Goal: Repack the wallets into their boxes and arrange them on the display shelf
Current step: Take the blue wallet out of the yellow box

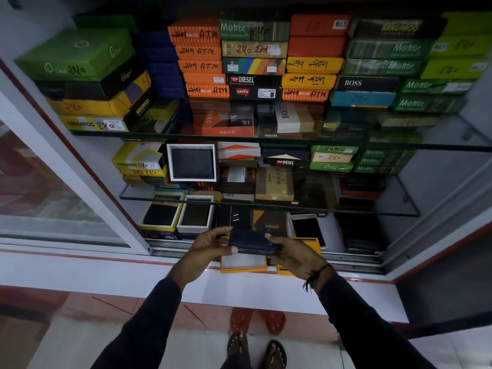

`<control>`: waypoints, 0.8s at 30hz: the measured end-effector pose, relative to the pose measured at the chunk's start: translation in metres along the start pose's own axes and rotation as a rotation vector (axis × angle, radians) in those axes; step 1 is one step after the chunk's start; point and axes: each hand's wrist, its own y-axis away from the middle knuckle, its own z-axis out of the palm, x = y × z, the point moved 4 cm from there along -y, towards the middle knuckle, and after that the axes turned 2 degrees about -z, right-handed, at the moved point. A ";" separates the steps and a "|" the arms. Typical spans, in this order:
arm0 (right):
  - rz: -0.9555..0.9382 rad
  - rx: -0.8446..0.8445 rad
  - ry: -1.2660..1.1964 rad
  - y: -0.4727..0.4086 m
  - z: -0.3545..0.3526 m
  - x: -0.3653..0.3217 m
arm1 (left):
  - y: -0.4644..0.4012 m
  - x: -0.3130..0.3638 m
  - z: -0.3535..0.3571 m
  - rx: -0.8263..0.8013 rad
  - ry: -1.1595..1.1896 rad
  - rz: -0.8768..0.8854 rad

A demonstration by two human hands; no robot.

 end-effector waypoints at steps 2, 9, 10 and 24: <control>0.002 -0.037 -0.068 -0.001 -0.001 0.002 | 0.001 -0.003 0.000 -0.013 0.054 0.002; 0.070 -0.261 -0.106 0.001 0.030 0.013 | 0.005 -0.009 0.025 -0.083 0.577 -0.061; 0.058 -0.248 -0.087 0.001 0.034 0.013 | 0.007 -0.008 0.028 -0.094 0.605 -0.061; -0.013 -0.224 0.168 0.009 0.025 -0.002 | 0.016 -0.014 0.016 -0.077 0.654 -0.066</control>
